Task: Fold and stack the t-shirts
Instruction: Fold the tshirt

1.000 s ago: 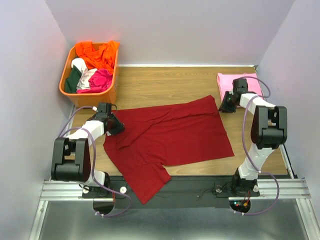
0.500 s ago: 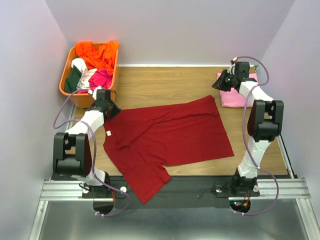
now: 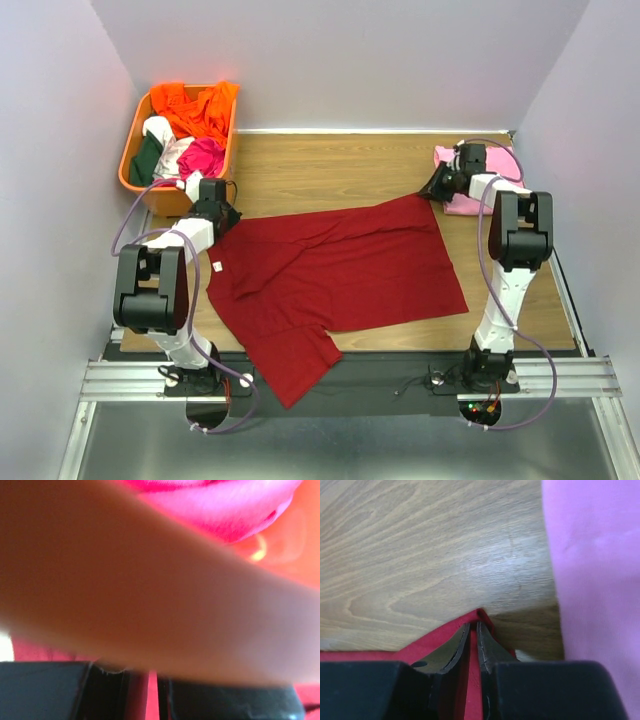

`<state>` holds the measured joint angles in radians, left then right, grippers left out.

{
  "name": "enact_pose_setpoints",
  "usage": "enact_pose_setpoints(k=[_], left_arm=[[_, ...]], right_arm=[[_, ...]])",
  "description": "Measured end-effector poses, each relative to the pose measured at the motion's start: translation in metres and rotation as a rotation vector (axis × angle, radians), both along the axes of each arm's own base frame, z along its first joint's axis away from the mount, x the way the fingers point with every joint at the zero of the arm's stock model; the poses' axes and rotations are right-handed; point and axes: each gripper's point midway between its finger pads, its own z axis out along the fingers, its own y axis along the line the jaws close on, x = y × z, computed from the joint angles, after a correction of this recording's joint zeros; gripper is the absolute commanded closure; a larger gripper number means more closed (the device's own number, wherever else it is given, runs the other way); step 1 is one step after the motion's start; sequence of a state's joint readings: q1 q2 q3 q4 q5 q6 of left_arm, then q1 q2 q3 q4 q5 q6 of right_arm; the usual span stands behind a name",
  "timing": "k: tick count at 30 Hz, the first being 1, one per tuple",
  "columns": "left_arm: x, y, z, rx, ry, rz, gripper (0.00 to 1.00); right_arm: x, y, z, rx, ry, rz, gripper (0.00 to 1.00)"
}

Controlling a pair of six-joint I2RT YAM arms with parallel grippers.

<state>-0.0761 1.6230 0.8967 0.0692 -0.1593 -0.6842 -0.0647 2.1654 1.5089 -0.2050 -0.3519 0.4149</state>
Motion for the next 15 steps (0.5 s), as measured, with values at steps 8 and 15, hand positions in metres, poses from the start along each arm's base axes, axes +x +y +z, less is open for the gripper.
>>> enact_pose_setpoints(k=[8, 15], left_arm=[[0.006, -0.003, 0.001, -0.022, -0.052, -0.012, 0.80], [-0.002, -0.007, 0.006, -0.030, -0.027, -0.042, 0.69]], right_arm=[[0.002, -0.032, 0.002, -0.063, -0.015, -0.086, 0.82], [-0.001, -0.038, 0.017, -0.077, -0.034, -0.075, 0.74]])
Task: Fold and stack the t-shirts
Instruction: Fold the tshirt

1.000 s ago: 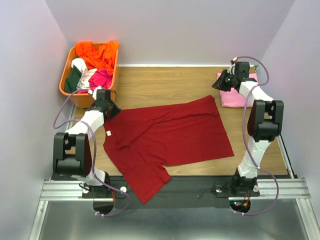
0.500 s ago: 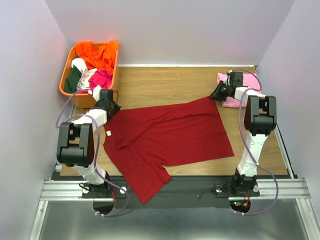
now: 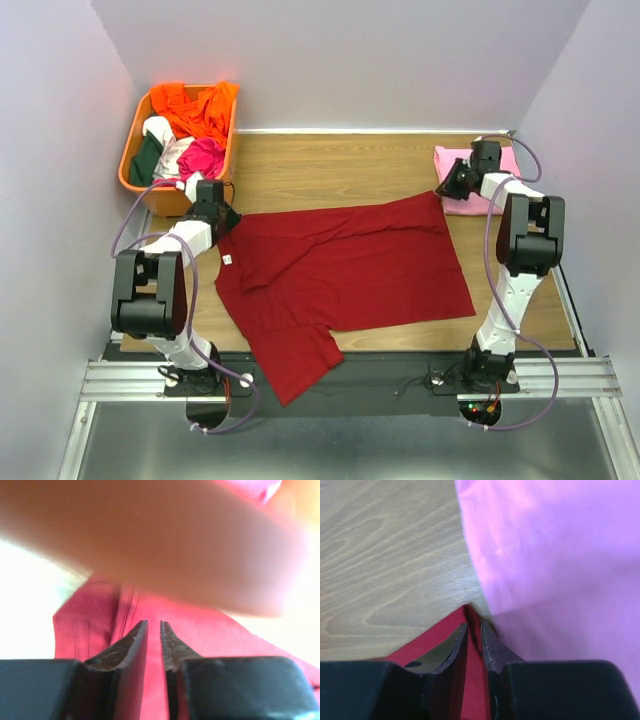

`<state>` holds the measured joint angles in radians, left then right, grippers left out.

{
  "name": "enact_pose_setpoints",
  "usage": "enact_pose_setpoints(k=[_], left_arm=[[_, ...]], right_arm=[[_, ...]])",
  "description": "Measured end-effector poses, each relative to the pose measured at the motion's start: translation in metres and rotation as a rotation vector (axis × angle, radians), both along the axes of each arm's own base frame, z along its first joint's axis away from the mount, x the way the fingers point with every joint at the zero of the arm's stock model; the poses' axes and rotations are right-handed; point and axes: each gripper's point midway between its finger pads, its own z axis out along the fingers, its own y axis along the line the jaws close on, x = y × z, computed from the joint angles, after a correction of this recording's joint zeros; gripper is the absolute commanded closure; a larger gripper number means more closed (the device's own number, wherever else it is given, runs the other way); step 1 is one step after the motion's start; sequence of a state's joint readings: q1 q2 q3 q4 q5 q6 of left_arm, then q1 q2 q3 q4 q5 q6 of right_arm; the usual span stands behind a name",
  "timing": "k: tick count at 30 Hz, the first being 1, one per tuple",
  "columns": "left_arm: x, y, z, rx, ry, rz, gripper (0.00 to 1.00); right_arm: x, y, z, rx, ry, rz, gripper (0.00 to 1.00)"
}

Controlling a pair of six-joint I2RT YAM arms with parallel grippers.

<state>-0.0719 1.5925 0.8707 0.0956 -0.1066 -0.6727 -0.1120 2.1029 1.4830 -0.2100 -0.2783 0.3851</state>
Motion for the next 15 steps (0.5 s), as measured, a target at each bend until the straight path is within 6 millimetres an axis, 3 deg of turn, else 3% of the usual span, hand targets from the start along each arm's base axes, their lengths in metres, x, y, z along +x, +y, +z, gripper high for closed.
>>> enact_pose_setpoints(k=[5, 8, 10, 12, 15], left_arm=[[-0.014, -0.010, 0.015, 0.042, 0.051, -0.041, 0.61], [-0.010, -0.028, 0.045, 0.087, 0.006, -0.086, 0.60], [-0.005, -0.040, 0.066, 0.106, -0.041, -0.108, 0.59], [-0.004, -0.054, 0.081, 0.118, -0.077, -0.135, 0.59], [-0.006, -0.059, 0.080, 0.145, -0.073, -0.141, 0.59]], right_arm=[[0.000, 0.011, 0.049, 0.020, -0.087, 0.042, 0.71], [-0.004, 0.024, 0.086, 0.031, -0.160, 0.073, 0.70], [-0.008, 0.031, 0.098, 0.035, -0.188, 0.092, 0.70], [-0.010, 0.036, 0.097, 0.041, -0.187, 0.104, 0.70], [-0.014, 0.040, 0.077, 0.051, -0.141, 0.112, 0.70]])
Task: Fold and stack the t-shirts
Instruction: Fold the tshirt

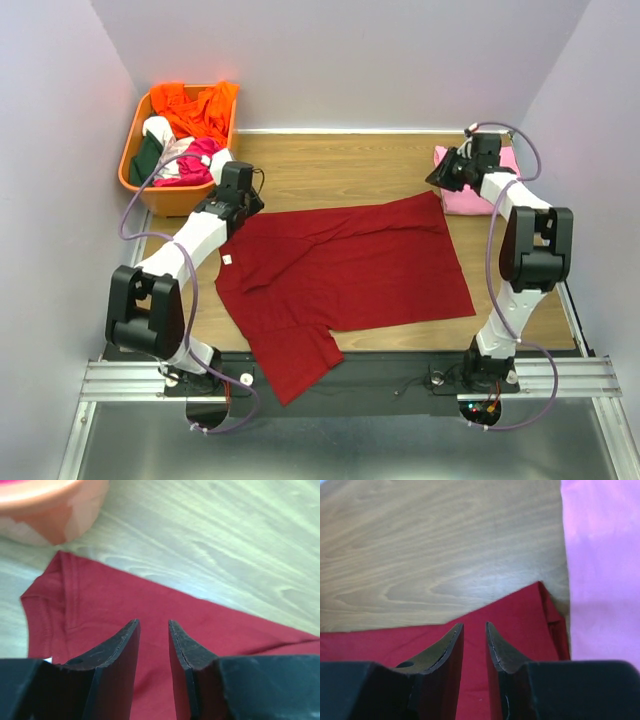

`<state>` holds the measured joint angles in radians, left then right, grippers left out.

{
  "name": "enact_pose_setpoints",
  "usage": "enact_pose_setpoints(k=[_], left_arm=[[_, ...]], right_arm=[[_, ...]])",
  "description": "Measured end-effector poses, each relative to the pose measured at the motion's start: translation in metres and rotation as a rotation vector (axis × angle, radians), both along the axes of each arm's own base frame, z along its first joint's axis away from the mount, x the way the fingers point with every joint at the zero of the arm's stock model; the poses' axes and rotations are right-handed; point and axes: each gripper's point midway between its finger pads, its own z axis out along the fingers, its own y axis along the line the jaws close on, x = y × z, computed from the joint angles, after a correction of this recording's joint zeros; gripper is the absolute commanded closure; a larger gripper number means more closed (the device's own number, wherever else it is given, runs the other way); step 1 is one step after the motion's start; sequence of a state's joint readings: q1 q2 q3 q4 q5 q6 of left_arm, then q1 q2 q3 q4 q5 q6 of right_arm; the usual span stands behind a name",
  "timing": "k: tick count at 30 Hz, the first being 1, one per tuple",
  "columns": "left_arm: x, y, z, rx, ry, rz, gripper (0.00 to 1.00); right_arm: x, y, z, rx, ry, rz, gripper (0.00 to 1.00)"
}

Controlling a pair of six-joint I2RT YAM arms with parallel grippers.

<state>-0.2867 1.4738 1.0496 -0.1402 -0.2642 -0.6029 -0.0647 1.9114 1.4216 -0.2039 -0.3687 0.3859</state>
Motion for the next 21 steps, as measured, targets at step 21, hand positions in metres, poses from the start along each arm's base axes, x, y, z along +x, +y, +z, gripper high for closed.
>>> enact_pose_setpoints(k=[21], left_arm=[[0.004, 0.016, -0.121, 0.203, 0.273, 0.038, 0.66]], right_arm=[[-0.022, -0.027, -0.092, -0.087, 0.192, -0.099, 0.71]])
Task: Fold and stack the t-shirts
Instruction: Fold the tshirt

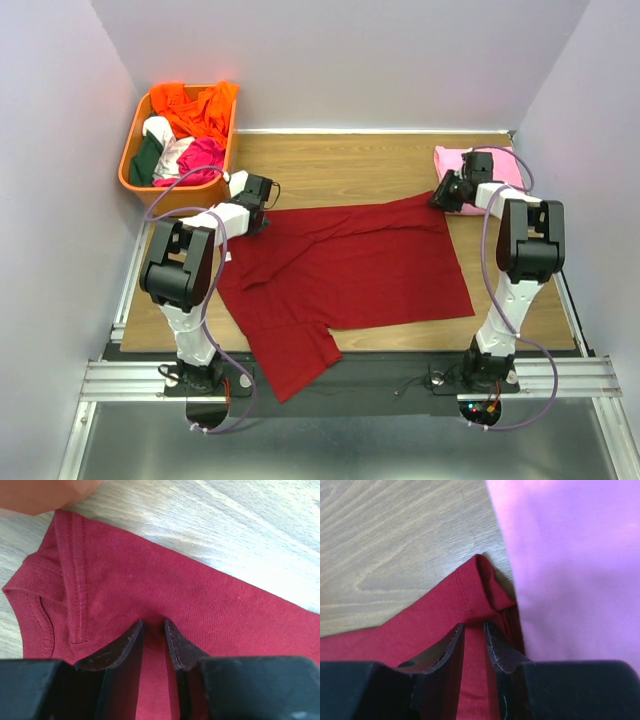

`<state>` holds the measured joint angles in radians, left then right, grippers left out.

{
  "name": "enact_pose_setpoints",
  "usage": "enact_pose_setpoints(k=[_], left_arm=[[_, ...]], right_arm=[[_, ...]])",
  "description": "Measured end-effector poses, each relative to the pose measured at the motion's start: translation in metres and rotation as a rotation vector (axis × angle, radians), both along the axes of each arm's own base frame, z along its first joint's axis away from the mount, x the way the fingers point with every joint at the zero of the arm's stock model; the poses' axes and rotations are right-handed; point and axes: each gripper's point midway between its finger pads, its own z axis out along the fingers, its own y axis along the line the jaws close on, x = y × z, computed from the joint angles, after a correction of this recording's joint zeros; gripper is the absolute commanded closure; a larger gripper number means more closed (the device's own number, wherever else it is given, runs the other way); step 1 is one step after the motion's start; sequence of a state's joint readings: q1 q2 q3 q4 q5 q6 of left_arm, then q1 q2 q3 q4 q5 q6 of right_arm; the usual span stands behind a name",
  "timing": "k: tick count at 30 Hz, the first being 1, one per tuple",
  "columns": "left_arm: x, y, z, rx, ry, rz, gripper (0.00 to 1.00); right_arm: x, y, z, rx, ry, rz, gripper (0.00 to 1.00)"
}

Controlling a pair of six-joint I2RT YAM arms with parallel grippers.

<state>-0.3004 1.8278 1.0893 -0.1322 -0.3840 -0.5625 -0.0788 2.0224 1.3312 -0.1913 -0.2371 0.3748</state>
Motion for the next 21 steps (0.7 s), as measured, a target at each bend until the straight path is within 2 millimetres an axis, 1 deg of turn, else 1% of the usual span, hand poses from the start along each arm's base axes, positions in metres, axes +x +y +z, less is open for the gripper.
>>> enact_pose_setpoints(k=[2, 3, 5, 6, 7, 8, 9, 10, 11, 12, 13, 14, 16, 17, 18, 19, 20, 21], left_arm=[[0.000, 0.000, 0.000, 0.000, 0.000, 0.002, 0.64], [0.000, 0.000, 0.000, -0.001, -0.001, 0.003, 0.61], [0.000, 0.000, 0.001, -0.003, -0.001, 0.002, 0.56], [-0.002, 0.000, 0.003, -0.005, 0.002, 0.000, 0.54], [-0.004, 0.000, 0.004, -0.003, 0.008, -0.001, 0.48], [-0.007, -0.001, 0.008, 0.000, 0.012, -0.009, 0.45], [-0.010, -0.001, 0.013, 0.005, 0.012, -0.014, 0.42], [-0.013, -0.001, 0.023, 0.014, 0.003, -0.023, 0.37], [-0.015, -0.001, 0.030, 0.025, -0.003, -0.032, 0.34], [-0.018, -0.008, 0.047, 0.034, -0.033, -0.059, 0.32], [-0.020, -0.012, 0.057, 0.039, -0.054, -0.075, 0.29], [-0.023, -0.023, 0.078, 0.044, -0.094, -0.115, 0.28], [-0.030, -0.042, 0.101, 0.039, -0.149, -0.174, 0.28], [-0.038, -0.057, 0.116, 0.032, -0.181, -0.219, 0.29], [-0.043, -0.065, 0.122, 0.026, -0.192, -0.246, 0.35], [-0.053, -0.079, 0.129, 0.021, -0.203, -0.290, 0.39], [-0.060, -0.089, 0.131, 0.016, -0.206, -0.322, 0.42], [-0.069, -0.098, 0.129, 0.015, -0.197, -0.357, 0.47]], right_arm=[[-0.001, -0.005, 0.000, 0.006, -0.004, -0.020, 0.71], [-0.003, -0.009, -0.001, 0.007, -0.002, -0.031, 0.71], [-0.006, -0.018, 0.002, 0.002, -0.005, -0.049, 0.70], [-0.008, -0.023, 0.004, -0.001, -0.004, -0.058, 0.66], [-0.010, -0.026, 0.005, -0.009, -0.003, -0.061, 0.63], [-0.014, -0.027, 0.007, -0.016, 0.002, -0.062, 0.57], [-0.016, -0.029, 0.010, -0.023, 0.003, -0.065, 0.54], [-0.017, -0.030, 0.015, -0.027, -0.001, -0.061, 0.51], [-0.018, -0.029, 0.019, -0.028, -0.005, -0.058, 0.45], [-0.019, -0.024, 0.032, -0.030, -0.027, -0.046, 0.40], [-0.020, -0.019, 0.046, -0.031, -0.053, -0.030, 0.36], [-0.021, -0.012, 0.058, -0.028, -0.075, -0.017, 0.29], [-0.029, 0.003, 0.088, -0.024, -0.132, 0.017, 0.24], [-0.033, 0.012, 0.104, -0.019, -0.168, 0.035, 0.22], [-0.040, 0.022, 0.126, -0.011, -0.219, 0.059, 0.20], [-0.047, 0.030, 0.141, -0.005, -0.253, 0.079, 0.19], [-0.057, 0.037, 0.154, 0.004, -0.281, 0.098, 0.19], [-0.068, 0.042, 0.165, 0.014, -0.304, 0.114, 0.18]])
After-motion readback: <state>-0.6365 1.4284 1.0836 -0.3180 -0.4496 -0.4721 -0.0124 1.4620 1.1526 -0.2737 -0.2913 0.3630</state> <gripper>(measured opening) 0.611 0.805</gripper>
